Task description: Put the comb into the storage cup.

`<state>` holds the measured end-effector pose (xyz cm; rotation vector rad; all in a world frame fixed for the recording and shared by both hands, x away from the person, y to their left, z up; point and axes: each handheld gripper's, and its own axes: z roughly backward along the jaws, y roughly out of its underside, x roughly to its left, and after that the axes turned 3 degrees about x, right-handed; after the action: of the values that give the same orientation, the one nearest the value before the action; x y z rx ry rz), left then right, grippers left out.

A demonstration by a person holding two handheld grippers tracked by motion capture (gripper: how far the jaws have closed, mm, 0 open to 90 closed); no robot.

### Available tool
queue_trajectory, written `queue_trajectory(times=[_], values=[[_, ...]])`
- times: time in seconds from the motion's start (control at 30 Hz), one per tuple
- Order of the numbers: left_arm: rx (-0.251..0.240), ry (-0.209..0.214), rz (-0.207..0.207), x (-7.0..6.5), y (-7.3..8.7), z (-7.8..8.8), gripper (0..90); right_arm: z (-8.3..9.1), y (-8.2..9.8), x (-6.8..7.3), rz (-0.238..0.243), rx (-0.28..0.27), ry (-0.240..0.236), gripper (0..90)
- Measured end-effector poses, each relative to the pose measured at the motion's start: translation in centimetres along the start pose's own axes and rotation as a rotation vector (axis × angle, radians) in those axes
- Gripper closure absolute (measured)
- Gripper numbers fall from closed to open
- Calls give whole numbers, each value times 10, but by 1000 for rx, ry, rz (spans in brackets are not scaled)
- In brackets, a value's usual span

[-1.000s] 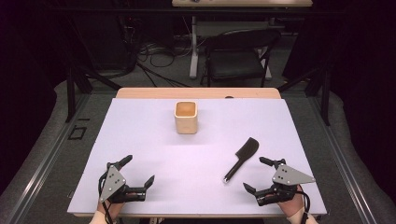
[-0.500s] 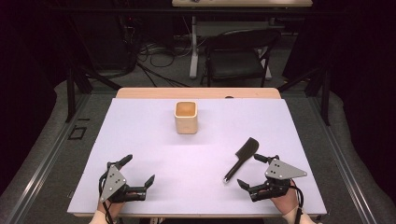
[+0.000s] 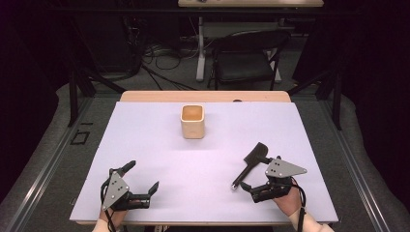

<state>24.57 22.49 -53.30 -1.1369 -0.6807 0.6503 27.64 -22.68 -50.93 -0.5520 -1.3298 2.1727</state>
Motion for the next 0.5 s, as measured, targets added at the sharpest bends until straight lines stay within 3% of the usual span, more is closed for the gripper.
queue_trajectory(times=[0.5], values=[[9, 7, -7, -1, 0, -1, 0, -20, -5, -1, 0, 36, -36, 0]])
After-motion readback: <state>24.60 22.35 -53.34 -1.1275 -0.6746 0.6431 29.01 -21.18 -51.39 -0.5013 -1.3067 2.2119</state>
